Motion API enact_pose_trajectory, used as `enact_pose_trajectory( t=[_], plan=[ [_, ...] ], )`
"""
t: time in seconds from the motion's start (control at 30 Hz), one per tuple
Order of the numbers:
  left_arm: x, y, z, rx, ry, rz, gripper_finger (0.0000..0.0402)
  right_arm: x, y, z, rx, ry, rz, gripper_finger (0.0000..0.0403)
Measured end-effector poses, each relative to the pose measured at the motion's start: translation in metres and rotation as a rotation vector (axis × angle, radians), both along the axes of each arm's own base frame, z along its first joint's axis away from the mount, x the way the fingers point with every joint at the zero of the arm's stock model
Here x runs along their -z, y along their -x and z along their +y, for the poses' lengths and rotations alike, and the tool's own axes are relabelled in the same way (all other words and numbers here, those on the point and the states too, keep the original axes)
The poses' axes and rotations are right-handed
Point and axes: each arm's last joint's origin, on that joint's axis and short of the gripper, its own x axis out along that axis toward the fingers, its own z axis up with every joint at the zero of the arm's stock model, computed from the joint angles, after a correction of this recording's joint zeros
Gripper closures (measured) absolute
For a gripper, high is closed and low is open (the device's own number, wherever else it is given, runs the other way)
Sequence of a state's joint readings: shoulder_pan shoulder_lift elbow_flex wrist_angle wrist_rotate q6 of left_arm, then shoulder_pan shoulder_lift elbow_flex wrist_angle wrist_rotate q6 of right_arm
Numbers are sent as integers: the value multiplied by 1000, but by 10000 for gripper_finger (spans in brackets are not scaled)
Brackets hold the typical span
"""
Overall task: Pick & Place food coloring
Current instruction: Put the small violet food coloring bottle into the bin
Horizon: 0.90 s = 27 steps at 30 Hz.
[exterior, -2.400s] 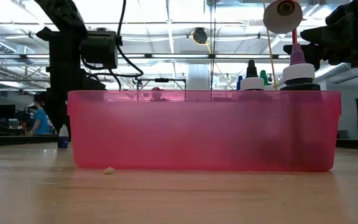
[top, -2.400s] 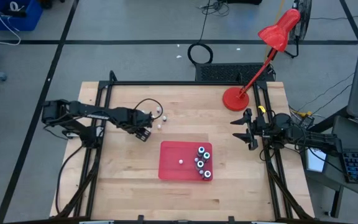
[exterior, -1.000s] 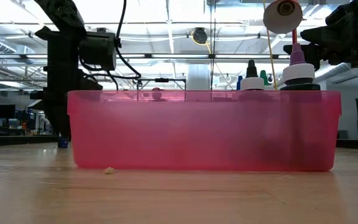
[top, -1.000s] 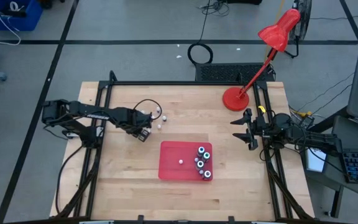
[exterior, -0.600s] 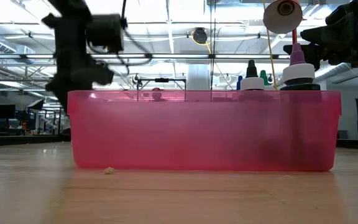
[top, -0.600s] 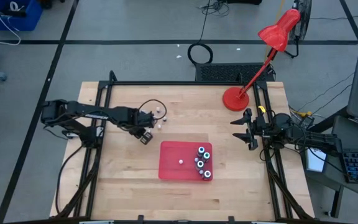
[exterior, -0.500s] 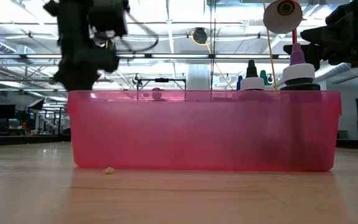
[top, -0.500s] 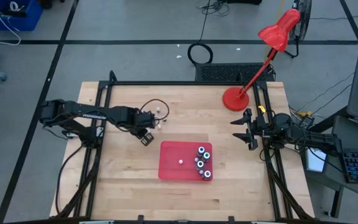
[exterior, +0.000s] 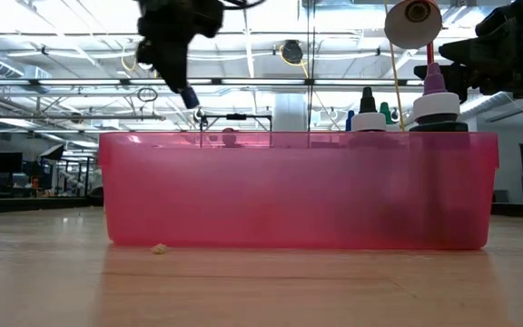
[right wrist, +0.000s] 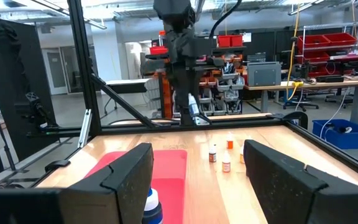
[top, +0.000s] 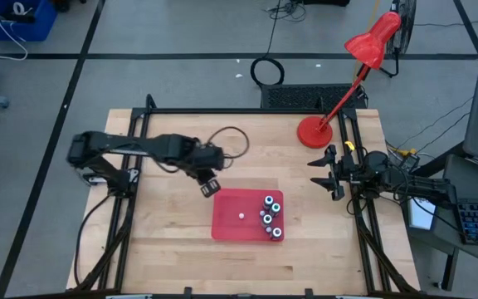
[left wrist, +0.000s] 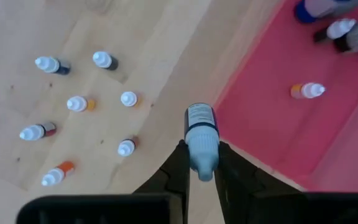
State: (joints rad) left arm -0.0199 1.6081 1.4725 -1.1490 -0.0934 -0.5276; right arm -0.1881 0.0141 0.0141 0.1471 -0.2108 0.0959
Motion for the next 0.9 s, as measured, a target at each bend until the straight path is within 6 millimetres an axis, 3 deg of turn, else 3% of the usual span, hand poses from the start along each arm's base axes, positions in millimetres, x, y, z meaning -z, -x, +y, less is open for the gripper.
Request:
enact_pose_trajectory(
  t=[0.1, 0.33, 0.5, 0.63, 0.77, 0.9],
  plan=[
    [7, -20, -5, 65, 0, 90, 348, 0, 0, 0, 0, 0, 1, 165],
    [46, -60, -27, 272, 50, 220, 348, 0, 0, 0, 0, 0, 1, 165],
    [68, -69, -37, 333, 135, 285, 348, 0, 0, 0, 0, 0, 2, 165],
    [74, -71, -38, 341, 185, 301, 348, 0, 0, 0, 0, 0, 0, 165],
    [78, -72, -34, 343, 166, 311, 348, 0, 0, 0, 0, 0, 2, 165],
    [96, -76, -25, 289, 172, 361, 348, 0, 0, 0, 0, 0, 1, 165]
  ],
)
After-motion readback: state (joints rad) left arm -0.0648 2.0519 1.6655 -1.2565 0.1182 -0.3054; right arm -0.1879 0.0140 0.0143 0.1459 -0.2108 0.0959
